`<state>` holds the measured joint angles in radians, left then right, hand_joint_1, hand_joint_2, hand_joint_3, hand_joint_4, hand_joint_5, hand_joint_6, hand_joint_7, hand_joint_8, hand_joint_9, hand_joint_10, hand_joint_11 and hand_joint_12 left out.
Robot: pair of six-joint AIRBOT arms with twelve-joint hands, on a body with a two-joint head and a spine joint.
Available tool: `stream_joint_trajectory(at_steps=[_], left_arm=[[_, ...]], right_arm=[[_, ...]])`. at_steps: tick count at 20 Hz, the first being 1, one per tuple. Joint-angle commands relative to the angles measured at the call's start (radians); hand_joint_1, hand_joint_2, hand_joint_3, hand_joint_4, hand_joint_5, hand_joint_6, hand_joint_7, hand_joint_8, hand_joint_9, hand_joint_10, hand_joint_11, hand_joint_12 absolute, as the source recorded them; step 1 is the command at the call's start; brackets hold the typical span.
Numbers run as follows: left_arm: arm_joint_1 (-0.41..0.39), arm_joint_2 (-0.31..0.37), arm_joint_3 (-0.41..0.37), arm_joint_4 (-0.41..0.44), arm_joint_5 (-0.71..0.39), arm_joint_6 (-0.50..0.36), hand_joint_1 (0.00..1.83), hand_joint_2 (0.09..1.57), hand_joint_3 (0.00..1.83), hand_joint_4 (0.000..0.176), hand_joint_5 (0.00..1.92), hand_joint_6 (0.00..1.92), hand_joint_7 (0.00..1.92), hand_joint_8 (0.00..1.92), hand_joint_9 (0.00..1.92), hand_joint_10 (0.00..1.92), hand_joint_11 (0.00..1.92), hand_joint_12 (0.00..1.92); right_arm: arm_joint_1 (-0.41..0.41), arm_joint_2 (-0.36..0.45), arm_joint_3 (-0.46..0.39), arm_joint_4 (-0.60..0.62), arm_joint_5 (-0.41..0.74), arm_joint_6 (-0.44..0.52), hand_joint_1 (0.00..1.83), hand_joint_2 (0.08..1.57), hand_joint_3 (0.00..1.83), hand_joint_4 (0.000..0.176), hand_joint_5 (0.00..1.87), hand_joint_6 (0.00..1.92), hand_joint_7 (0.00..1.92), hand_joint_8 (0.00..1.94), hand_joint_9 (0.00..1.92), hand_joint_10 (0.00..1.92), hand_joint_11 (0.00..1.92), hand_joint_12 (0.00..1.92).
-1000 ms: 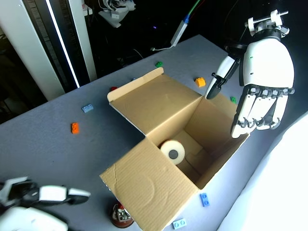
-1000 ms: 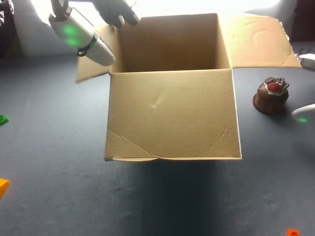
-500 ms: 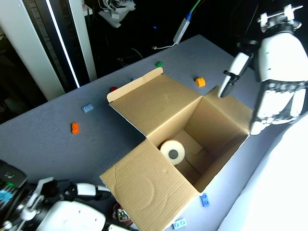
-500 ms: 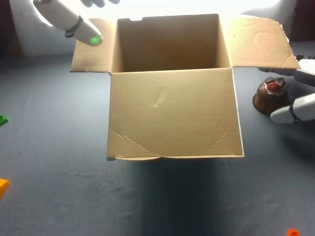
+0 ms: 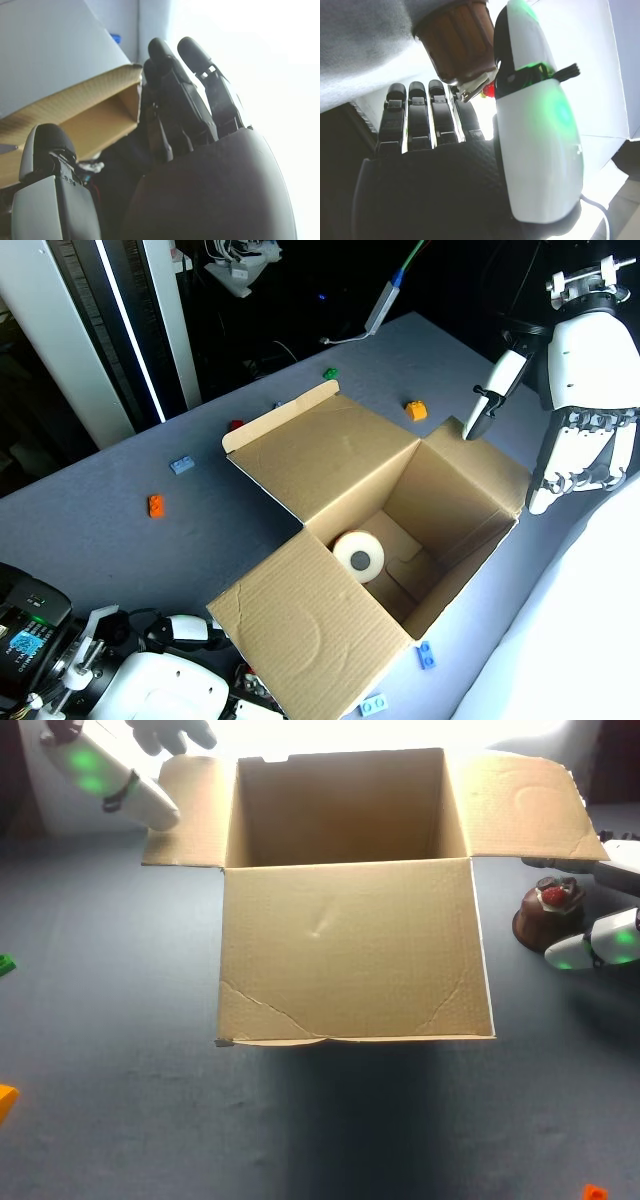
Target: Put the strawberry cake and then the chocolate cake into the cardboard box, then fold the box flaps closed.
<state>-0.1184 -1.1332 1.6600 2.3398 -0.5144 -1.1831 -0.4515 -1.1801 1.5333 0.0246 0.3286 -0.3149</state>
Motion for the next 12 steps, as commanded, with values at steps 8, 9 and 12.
stream_joint_trajectory(at_steps=[8,9,12], left_arm=[[0.027,0.026,0.03,-0.008,0.051,0.001,0.59,1.01,0.0,0.015,0.47,0.0,0.68,0.0,0.79,0.0,0.27,1.13],[0.034,0.027,0.03,-0.001,0.044,0.001,0.6,1.01,0.0,0.014,0.47,0.0,0.68,0.0,0.79,0.0,0.26,1.13],[0.05,0.032,0.033,0.018,0.03,0.001,0.62,1.01,0.0,0.011,0.48,0.01,0.69,0.01,0.81,0.01,0.28,1.14]], right_arm=[[0.003,0.004,0.009,0.013,0.135,0.004,1.08,1.08,0.0,0.0,0.54,0.19,0.65,0.14,0.5,0.46,0.0,1.33],[0.002,0.004,0.01,0.013,0.136,0.003,1.11,1.09,0.0,0.0,0.63,0.36,0.79,0.27,0.56,0.72,0.04,1.47],[-0.001,0.004,0.012,0.013,0.139,0.003,1.31,1.2,0.0,0.0,0.78,1.19,0.92,1.21,0.64,1.4,0.23,1.67]])
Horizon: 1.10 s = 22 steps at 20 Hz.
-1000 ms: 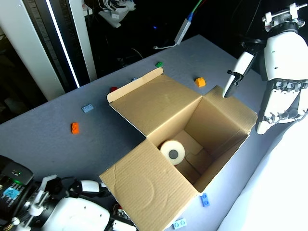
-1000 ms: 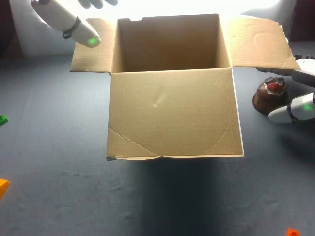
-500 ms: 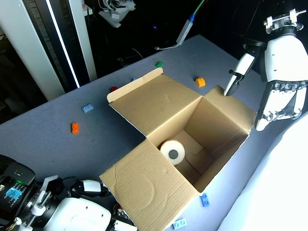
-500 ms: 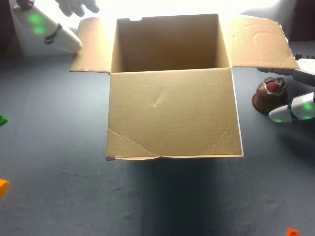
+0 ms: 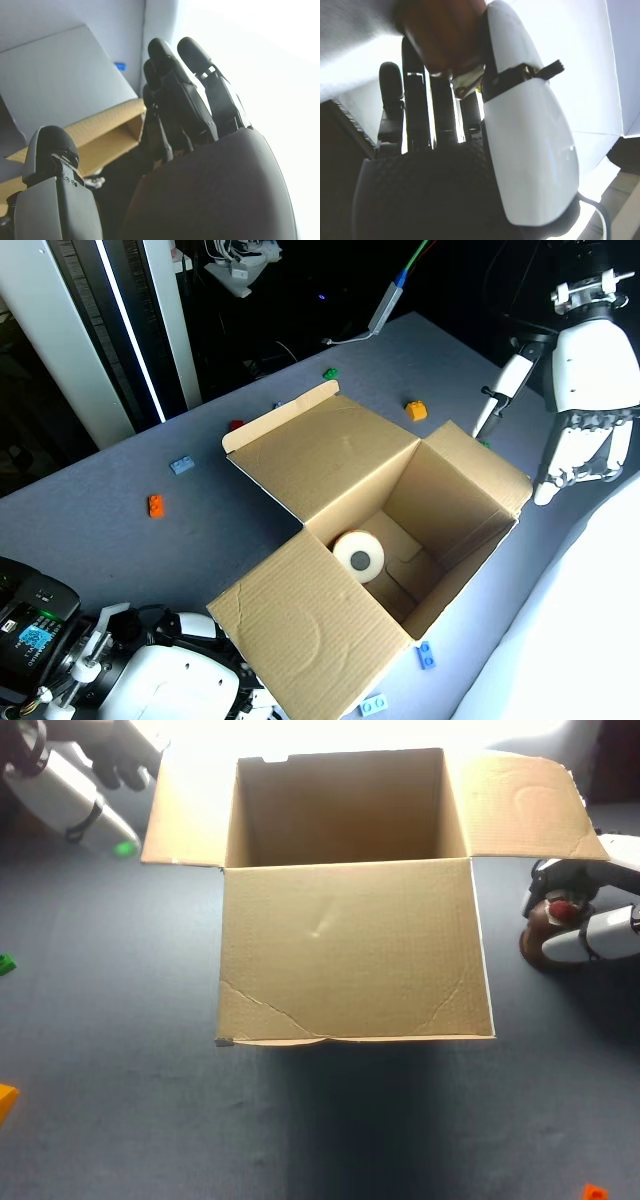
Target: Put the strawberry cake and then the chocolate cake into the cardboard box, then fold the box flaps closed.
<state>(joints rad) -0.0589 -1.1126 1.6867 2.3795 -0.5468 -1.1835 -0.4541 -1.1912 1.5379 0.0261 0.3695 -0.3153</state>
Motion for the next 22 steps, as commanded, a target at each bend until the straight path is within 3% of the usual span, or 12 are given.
stream_joint_trajectory(at_steps=[1,6,10,15,22], left_arm=[[-0.007,0.012,0.009,-0.017,0.059,0.001,0.62,1.01,0.0,0.009,0.48,0.01,0.7,0.01,0.81,0.01,0.29,1.14],[0.019,0.021,0.013,-0.014,0.054,0.001,0.62,1.01,0.0,0.008,0.48,0.0,0.69,0.0,0.8,0.0,0.26,1.16],[0.05,0.04,-0.004,-0.028,0.051,0.001,0.62,1.02,0.0,0.008,0.48,0.0,0.69,0.0,0.8,0.0,0.26,1.16],[0.172,0.13,-0.126,-0.209,0.16,0.001,0.61,1.02,0.0,0.009,0.48,0.0,0.69,0.0,0.8,0.0,0.25,1.18],[0.213,0.184,-0.202,-0.361,0.194,-0.034,0.61,1.02,0.0,0.008,0.46,0.0,0.68,0.0,0.8,0.0,0.24,1.18]], right_arm=[[0.001,0.015,0.007,0.012,0.099,0.003,1.35,1.18,0.0,0.0,0.82,1.14,0.96,1.12,0.69,1.45,0.28,1.69],[-0.003,0.028,0.005,0.012,0.087,0.003,1.35,1.19,0.0,0.0,0.78,1.19,0.93,1.15,0.69,1.49,0.29,1.74],[0.006,0.095,-0.04,0.012,0.077,0.005,1.35,1.19,0.0,0.0,0.78,1.18,0.93,1.16,0.69,1.49,0.29,1.74],[0.042,0.192,-0.097,0.012,0.049,0.003,1.35,1.19,0.0,0.0,0.82,1.13,0.88,1.27,0.66,1.51,0.26,1.76],[0.186,0.319,-0.183,-0.082,-0.001,-0.008,1.34,1.21,0.0,0.0,0.79,1.18,0.87,1.26,0.64,1.54,0.25,1.77]])
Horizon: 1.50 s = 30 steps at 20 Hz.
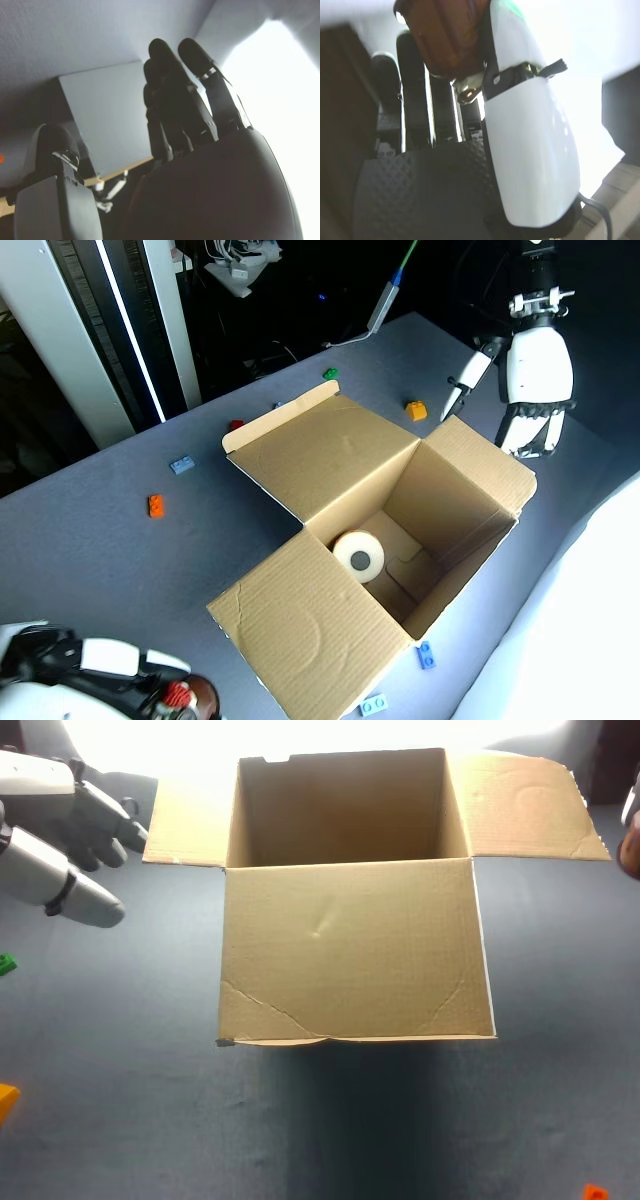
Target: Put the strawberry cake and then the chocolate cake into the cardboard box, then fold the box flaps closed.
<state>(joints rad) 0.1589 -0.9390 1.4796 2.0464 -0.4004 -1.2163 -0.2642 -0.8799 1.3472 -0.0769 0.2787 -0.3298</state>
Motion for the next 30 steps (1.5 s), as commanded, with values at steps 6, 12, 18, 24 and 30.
stream_joint_trajectory(at_steps=[6,12,18,24,30], left_arm=[[0.043,0.051,-0.06,-0.182,0.128,-0.093,0.62,1.03,0.0,0.011,0.49,0.01,0.69,0.01,0.81,0.01,0.26,1.19],[0.076,0.096,-0.108,-0.182,0.126,-0.19,0.63,1.03,0.0,0.009,0.48,0.0,0.69,0.0,0.81,0.0,0.27,1.17],[0.082,0.099,-0.111,-0.182,0.082,-0.27,0.62,1.04,0.0,0.005,0.47,0.0,0.68,0.0,0.81,0.0,0.28,1.15],[0.088,0.099,-0.109,-0.156,0.063,-0.32,0.63,1.04,0.0,0.0,0.48,0.01,0.68,0.0,0.81,0.0,0.27,1.18],[0.084,0.097,-0.106,-0.183,0.067,-0.357,0.6,1.04,0.0,0.01,0.49,0.01,0.69,0.0,0.81,0.01,0.27,1.19]], right_arm=[[0.1,0.051,-0.002,-0.026,0.038,0.007,1.35,1.2,0.0,0.0,0.81,1.12,0.85,1.32,0.64,1.53,0.24,1.78],[0.2,0.057,-0.003,-0.171,0.021,0.039,1.34,1.2,0.0,0.0,0.82,1.15,0.86,1.3,0.63,1.53,0.25,1.78],[0.282,0.02,-0.003,-0.291,0.023,0.075,1.34,1.21,0.0,0.0,0.8,1.16,0.85,1.31,0.64,1.54,0.25,1.79],[0.338,-0.053,0.009,-0.347,0.022,0.075,1.21,1.19,0.0,0.0,0.83,1.12,0.85,1.33,0.59,1.37,0.23,1.78],[0.387,-0.152,0.03,-0.427,0.02,0.08,1.33,1.21,0.0,0.0,0.82,1.13,0.81,1.36,0.62,1.56,0.24,1.82]])
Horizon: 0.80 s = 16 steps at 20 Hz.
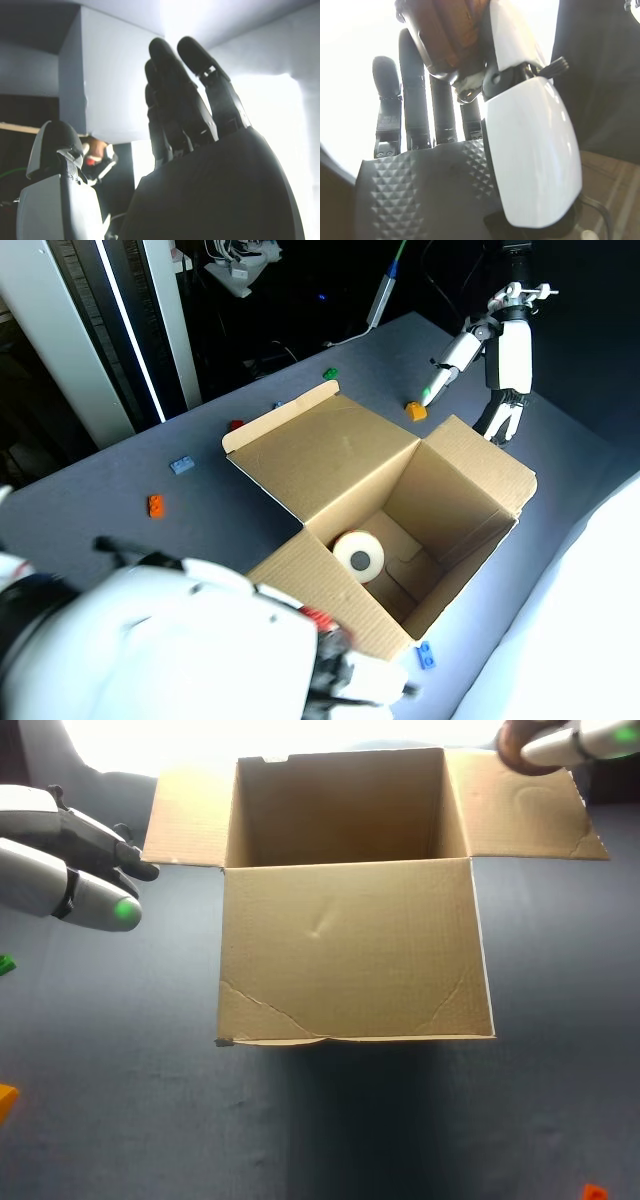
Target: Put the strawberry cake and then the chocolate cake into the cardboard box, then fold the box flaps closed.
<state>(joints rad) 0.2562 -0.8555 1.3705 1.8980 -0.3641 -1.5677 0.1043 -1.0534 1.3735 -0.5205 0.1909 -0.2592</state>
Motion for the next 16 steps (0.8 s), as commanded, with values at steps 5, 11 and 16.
stream_joint_trajectory(at_steps=[5,11,16], left_arm=[[-0.019,0.014,-0.002,-0.061,0.06,-0.088,0.62,1.03,0.0,0.009,0.48,0.0,0.68,0.0,0.8,0.0,0.26,1.2],[-0.026,0.013,0.011,-0.095,0.037,-0.11,0.63,1.04,0.0,0.003,0.48,0.0,0.68,0.0,0.8,0.0,0.26,1.18],[-0.006,0.006,0.026,-0.063,0.039,-0.224,0.63,1.03,0.0,0.007,0.47,0.0,0.68,0.0,0.81,0.0,0.27,1.19]], right_arm=[[0.034,-0.038,0.004,0.011,0.1,0.01,1.34,1.21,0.0,0.0,0.84,1.12,0.82,1.36,0.64,1.53,0.28,1.78],[0.017,-0.106,0.027,-0.006,0.097,0.011,1.31,1.21,0.0,0.0,0.83,1.13,0.84,1.34,0.62,1.5,0.25,1.78],[0.04,-0.172,0.092,-0.339,0.108,0.282,1.34,1.21,0.0,0.0,0.8,1.18,0.83,1.34,0.62,1.54,0.25,1.77]])
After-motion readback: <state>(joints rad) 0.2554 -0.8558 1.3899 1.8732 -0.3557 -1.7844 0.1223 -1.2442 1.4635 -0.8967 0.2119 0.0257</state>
